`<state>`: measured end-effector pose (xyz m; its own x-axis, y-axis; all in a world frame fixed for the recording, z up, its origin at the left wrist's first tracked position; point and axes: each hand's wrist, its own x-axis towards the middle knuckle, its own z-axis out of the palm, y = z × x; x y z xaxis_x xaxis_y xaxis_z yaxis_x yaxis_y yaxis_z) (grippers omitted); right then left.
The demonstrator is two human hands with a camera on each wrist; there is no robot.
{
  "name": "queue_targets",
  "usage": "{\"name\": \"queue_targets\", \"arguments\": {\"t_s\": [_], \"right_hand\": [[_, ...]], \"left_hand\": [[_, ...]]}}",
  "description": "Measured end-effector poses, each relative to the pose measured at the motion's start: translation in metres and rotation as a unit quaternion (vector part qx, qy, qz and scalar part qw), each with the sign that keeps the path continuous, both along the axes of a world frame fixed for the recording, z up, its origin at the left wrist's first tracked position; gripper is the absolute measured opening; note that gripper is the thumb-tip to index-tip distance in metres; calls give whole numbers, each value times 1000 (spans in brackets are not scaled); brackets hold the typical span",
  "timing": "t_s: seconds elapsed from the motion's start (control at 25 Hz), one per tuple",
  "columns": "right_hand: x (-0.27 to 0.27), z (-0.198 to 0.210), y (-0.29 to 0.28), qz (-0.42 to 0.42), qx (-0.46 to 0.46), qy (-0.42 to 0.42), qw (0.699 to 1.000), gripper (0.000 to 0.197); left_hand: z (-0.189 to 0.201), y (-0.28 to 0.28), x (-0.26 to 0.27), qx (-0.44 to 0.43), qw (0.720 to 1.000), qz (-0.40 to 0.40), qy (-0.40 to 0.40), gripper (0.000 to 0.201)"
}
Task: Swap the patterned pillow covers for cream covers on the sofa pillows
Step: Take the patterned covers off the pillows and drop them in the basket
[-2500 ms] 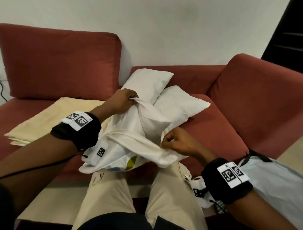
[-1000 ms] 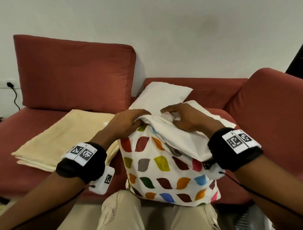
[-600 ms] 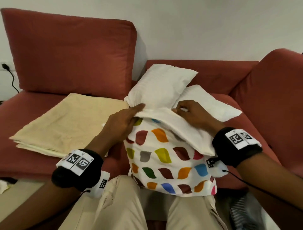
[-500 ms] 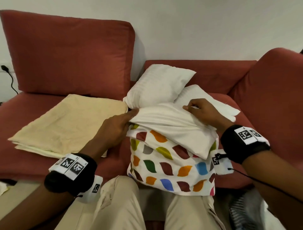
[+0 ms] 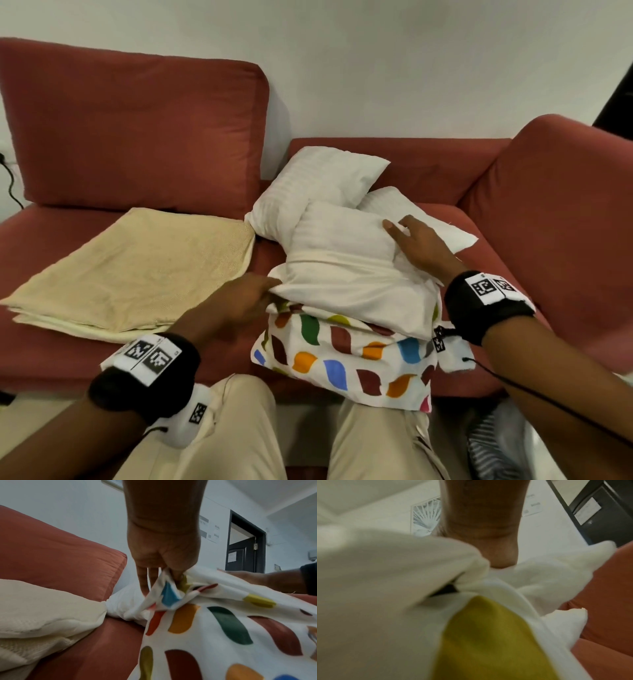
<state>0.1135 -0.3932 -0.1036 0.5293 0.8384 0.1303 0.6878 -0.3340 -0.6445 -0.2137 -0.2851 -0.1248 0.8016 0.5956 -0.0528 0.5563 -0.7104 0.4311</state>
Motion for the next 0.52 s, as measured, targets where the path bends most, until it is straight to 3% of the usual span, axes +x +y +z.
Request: {"name": "queue_targets", "arguments": {"t_s": [0.08, 0.12, 0.24, 0.36, 0.44, 0.52], "right_hand": [[-15, 17, -4, 53, -104, -2, 993, 85], [-20, 24, -5, 75, -116, -14, 990, 80], [-28, 58, -3, 106, 45, 2, 993, 24], [-21, 85, -2, 22, 238, 150, 959, 21], [-15, 80, -2, -42, 293, 278, 914, 20], [-13, 52, 5, -112, 283, 382, 873, 43]], "left_hand": [[11, 0, 6, 50, 991, 69, -98, 45], [18, 1, 12, 93, 979, 108, -148, 48], [51, 15, 37, 146, 936, 157, -281, 44], [77, 33, 53, 143, 898, 143, -389, 43], [74, 29, 54, 152, 903, 198, -350, 67], [52, 15, 52, 82, 898, 315, -294, 90]]}}
